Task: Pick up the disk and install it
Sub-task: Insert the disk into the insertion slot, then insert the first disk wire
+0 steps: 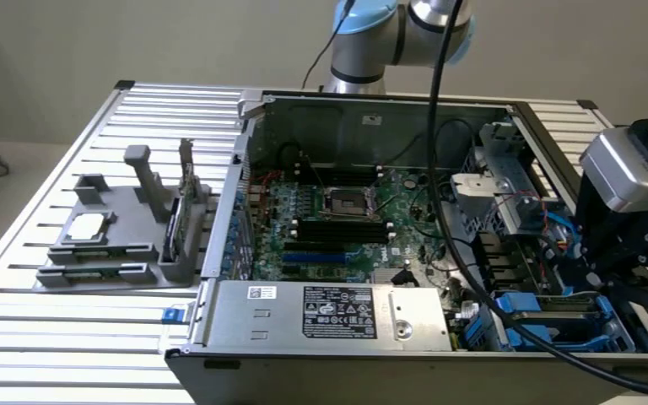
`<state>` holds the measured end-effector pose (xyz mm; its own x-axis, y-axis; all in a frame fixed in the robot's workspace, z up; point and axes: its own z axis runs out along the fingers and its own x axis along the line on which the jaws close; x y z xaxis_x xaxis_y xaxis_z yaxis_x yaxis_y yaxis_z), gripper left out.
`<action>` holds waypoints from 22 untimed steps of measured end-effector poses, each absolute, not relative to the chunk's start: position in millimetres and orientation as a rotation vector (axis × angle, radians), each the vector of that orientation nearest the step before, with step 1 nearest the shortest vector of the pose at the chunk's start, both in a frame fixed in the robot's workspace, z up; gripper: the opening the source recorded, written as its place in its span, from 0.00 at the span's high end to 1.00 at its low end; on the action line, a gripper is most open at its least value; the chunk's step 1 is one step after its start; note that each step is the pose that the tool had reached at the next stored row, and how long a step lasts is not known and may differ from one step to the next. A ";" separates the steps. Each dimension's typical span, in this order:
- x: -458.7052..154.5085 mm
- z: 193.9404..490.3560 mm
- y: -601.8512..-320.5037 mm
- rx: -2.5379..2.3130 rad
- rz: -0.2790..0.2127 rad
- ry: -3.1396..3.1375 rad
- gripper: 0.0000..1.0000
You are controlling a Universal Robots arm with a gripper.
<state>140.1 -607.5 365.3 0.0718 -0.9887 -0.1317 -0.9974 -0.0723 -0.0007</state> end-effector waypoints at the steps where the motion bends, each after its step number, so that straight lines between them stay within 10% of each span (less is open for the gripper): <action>1: 140.2 363.4 -607.5 -2.232 0.147 2.076 0.89; 22: 140.5 326.8 -607.8 -2.234 0.136 2.081 0.89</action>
<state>140.5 -607.8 326.8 0.0703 -0.9899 -0.1234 -0.9975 -0.0706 -0.0021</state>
